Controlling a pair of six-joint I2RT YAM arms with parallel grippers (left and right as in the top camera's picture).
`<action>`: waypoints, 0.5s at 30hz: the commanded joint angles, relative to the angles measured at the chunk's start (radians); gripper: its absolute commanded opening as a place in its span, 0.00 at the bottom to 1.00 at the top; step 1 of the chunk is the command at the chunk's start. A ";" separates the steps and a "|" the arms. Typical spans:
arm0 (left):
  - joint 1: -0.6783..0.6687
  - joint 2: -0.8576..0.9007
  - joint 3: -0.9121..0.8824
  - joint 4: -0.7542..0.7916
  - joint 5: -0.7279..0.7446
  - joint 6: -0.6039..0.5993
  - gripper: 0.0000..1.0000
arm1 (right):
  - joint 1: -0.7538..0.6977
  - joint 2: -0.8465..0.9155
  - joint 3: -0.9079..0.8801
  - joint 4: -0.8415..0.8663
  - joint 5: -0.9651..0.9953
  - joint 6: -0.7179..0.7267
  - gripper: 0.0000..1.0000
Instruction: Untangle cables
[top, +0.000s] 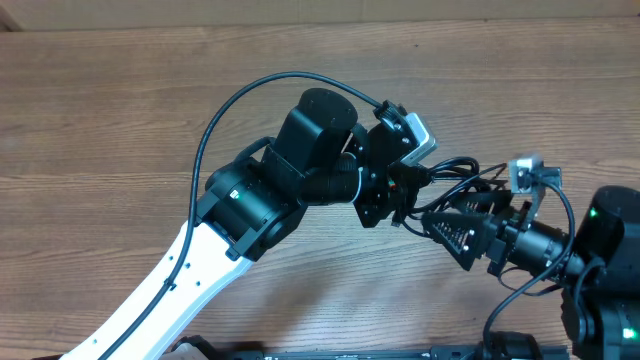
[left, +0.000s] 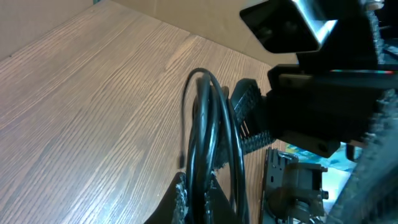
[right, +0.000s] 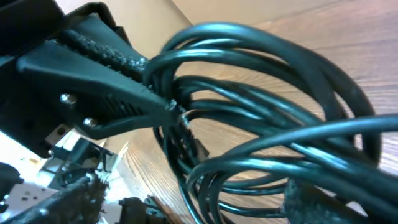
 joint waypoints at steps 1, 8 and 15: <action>-0.014 -0.003 0.014 0.008 0.062 -0.017 0.04 | -0.007 0.002 0.003 0.021 0.006 -0.005 0.75; -0.015 -0.003 0.014 0.012 0.062 -0.017 0.04 | -0.007 0.002 0.003 0.028 0.005 -0.004 0.52; -0.016 -0.003 0.014 0.038 0.062 -0.054 0.04 | -0.007 0.002 0.003 0.050 -0.055 -0.004 0.53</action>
